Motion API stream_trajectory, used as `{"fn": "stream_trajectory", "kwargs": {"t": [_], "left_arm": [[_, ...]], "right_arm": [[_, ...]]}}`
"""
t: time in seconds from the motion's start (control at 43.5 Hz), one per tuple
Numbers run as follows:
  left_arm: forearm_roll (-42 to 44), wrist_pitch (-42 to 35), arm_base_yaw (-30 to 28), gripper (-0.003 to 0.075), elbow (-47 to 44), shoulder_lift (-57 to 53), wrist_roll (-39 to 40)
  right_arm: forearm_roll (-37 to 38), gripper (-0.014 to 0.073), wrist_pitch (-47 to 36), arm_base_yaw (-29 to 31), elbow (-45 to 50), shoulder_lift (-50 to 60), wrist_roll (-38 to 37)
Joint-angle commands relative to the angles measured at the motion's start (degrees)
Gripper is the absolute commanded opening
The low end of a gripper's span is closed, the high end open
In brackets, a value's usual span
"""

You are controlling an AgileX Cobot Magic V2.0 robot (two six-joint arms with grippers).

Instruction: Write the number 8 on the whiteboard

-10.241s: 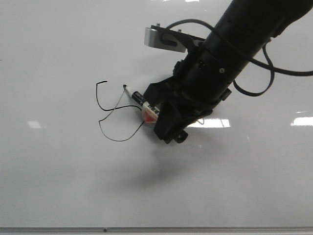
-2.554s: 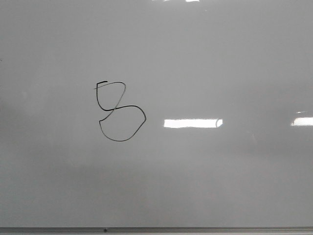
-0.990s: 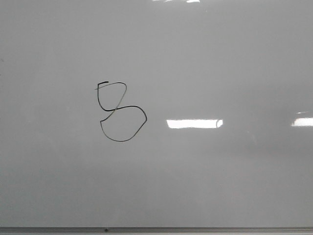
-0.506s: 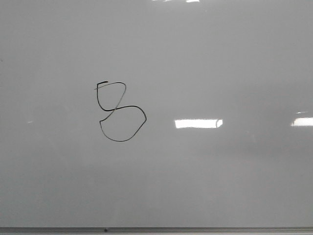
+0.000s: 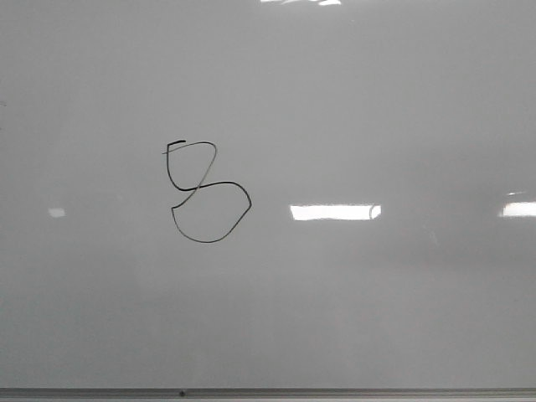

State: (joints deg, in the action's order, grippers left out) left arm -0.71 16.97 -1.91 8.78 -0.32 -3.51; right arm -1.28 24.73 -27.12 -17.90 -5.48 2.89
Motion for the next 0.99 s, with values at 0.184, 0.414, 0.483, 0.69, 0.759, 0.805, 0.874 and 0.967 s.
{"fn": "stream_trajectory", "kwargs": {"t": [0.184, 0.414, 0.483, 0.69, 0.759, 0.805, 0.874, 0.967], "left_arm": [[-1.2, -12.5, 0.5, -0.0019, -8.8, -1.2, -0.5], [-2.0, -12.5, 0.5, -0.0019, -9.3, -1.0, -0.5], [-2.0, -12.5, 0.5, -0.0019, -9.3, -1.0, -0.5], [-2.0, -12.5, 0.5, -0.0019, -9.3, -1.0, -0.5], [-2.0, -12.5, 0.5, -0.0019, -9.3, -1.0, -0.5], [-2.0, -12.5, 0.5, -0.0019, -9.3, -1.0, -0.5], [-2.0, -12.5, 0.5, -0.0019, -9.3, -1.0, -0.5], [-2.0, -12.5, 0.5, -0.0019, -9.3, -1.0, -0.5]], "right_arm": [[-0.2, -0.0067, -4.8, 0.3, -1.5, -0.6, 0.1], [-0.2, -0.0067, -4.8, 0.3, -1.5, -0.6, 0.1], [-0.2, -0.0067, -4.8, 0.3, -1.5, -0.6, 0.1], [-0.2, -0.0067, -4.8, 0.3, -1.5, -0.6, 0.1], [-0.2, -0.0067, -4.8, 0.3, -1.5, -0.6, 0.1], [-0.2, -0.0067, -4.8, 0.3, -1.5, -0.6, 0.1], [-0.2, -0.0067, -4.8, 0.3, -1.5, -0.6, 0.1], [-0.2, -0.0067, -4.8, 0.3, -1.5, -0.6, 0.1]]}}
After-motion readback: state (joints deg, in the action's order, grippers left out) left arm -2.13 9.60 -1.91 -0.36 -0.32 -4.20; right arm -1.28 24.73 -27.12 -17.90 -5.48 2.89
